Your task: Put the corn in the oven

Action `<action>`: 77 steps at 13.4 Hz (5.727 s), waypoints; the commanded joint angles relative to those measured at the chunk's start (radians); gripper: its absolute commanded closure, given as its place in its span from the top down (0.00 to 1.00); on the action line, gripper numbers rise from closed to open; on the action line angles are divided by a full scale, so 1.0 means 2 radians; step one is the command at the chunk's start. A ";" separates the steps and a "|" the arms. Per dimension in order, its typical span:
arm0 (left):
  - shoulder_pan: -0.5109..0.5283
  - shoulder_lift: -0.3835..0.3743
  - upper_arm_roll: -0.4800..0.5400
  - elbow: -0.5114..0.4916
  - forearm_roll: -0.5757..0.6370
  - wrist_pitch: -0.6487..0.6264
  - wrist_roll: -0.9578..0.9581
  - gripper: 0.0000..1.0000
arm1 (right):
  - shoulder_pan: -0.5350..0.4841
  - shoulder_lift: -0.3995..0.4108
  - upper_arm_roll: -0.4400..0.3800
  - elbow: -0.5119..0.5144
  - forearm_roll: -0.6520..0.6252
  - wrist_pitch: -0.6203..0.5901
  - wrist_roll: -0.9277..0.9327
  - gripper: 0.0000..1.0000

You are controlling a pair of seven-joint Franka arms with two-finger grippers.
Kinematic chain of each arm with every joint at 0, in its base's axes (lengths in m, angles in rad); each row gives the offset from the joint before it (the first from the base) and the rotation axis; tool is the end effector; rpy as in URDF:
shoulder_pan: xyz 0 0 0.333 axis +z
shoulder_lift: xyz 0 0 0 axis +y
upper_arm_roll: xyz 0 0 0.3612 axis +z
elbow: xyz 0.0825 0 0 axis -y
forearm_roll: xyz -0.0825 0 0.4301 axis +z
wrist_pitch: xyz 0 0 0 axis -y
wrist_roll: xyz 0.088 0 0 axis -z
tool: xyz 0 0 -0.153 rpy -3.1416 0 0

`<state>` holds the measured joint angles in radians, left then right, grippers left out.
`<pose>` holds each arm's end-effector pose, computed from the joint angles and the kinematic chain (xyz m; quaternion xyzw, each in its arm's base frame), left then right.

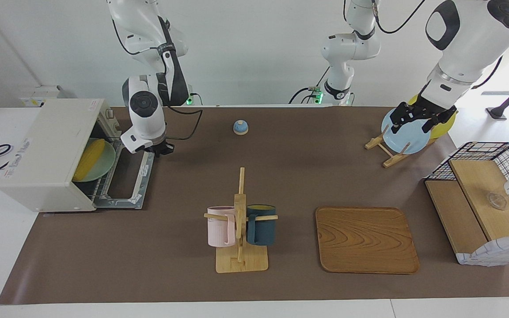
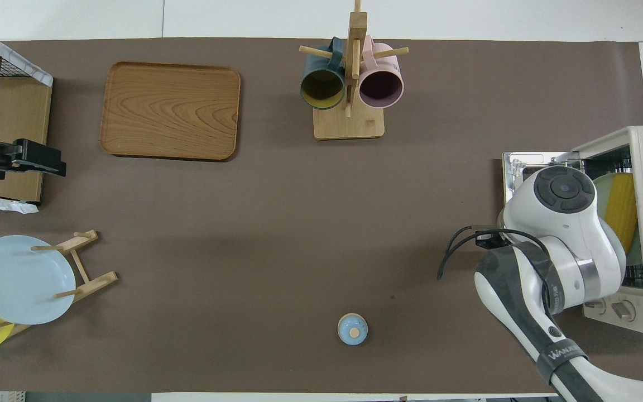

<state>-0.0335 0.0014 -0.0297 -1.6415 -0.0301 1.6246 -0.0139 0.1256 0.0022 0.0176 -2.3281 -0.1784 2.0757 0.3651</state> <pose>0.6016 -0.0425 0.5909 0.9996 -0.0237 -0.0097 0.0147 0.4968 0.0553 0.2885 0.9877 -0.0571 -0.1043 0.1013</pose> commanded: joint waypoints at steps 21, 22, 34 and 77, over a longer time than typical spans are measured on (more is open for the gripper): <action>0.005 -0.001 0.000 0.008 0.010 -0.003 0.004 1.00 | -0.028 -0.023 0.000 0.021 -0.033 -0.055 -0.042 0.00; 0.005 -0.001 0.000 0.008 0.010 -0.003 0.004 1.00 | -0.028 -0.022 0.000 0.037 -0.034 -0.072 -0.057 0.00; 0.005 -0.001 0.000 0.008 0.010 -0.003 0.003 1.00 | -0.106 -0.052 -0.006 0.112 -0.066 -0.173 -0.215 0.00; 0.005 -0.001 0.000 0.008 0.010 -0.003 0.004 1.00 | -0.041 -0.004 -0.039 0.353 0.074 -0.308 -0.226 1.00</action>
<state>-0.0321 0.0009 -0.0238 -1.6386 -0.0294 1.6258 -0.0135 0.0378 -0.0225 -0.0456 -1.6482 -0.0538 1.4598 -0.0958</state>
